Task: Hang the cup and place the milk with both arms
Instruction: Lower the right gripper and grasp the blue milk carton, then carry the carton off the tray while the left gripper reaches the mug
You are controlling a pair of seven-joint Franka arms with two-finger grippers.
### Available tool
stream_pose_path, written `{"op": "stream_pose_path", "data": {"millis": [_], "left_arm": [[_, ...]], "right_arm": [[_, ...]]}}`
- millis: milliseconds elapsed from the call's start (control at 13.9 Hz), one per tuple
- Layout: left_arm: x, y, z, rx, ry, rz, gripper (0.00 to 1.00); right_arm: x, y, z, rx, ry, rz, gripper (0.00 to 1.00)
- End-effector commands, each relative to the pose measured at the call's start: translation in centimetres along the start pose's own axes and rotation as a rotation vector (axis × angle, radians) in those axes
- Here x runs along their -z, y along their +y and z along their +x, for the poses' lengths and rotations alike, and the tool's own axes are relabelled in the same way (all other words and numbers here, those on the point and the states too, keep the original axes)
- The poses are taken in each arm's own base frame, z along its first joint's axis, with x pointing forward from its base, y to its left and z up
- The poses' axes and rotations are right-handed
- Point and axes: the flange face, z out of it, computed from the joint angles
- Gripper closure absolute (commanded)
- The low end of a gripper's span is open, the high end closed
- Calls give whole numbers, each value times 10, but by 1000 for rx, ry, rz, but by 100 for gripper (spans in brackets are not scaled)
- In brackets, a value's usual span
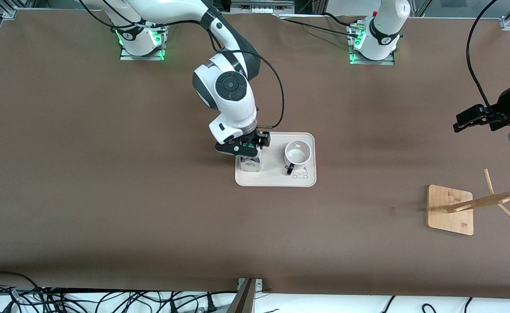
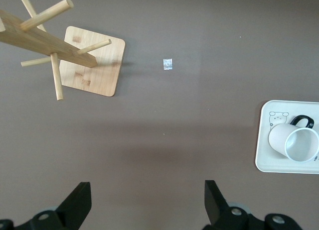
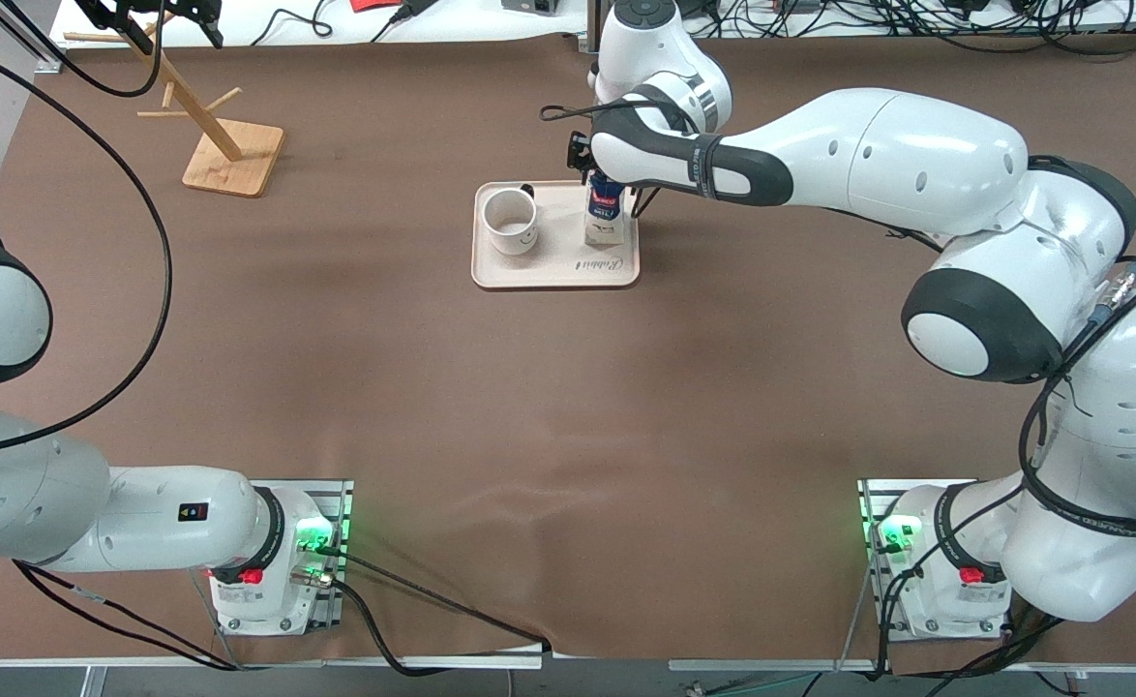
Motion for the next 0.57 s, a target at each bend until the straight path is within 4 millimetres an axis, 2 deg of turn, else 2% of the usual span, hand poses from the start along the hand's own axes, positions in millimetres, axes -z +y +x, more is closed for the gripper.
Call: {"op": "stream_pose_path", "data": {"millis": [0, 72, 215, 287, 359, 503], "left_arm": [[4, 0, 0, -18, 6, 23, 0], [3, 0, 0, -18, 4, 24, 0], [3, -1, 0, -23, 3, 45, 0], [2, 8, 0, -45, 5, 63, 0], [3, 20, -1, -73, 6, 92, 0], [2, 35, -2, -99, 4, 106, 0]], "right_arm": [[13, -3, 5, 12, 27, 1, 67], [17, -1, 8, 9, 28, 0, 68], [42, 12, 19, 12, 18, -3, 69], [47, 21, 26, 26, 0, -27, 69], [69, 34, 37, 48, -7, -29, 69], [95, 78, 72, 93, -35, -34, 69]]}}
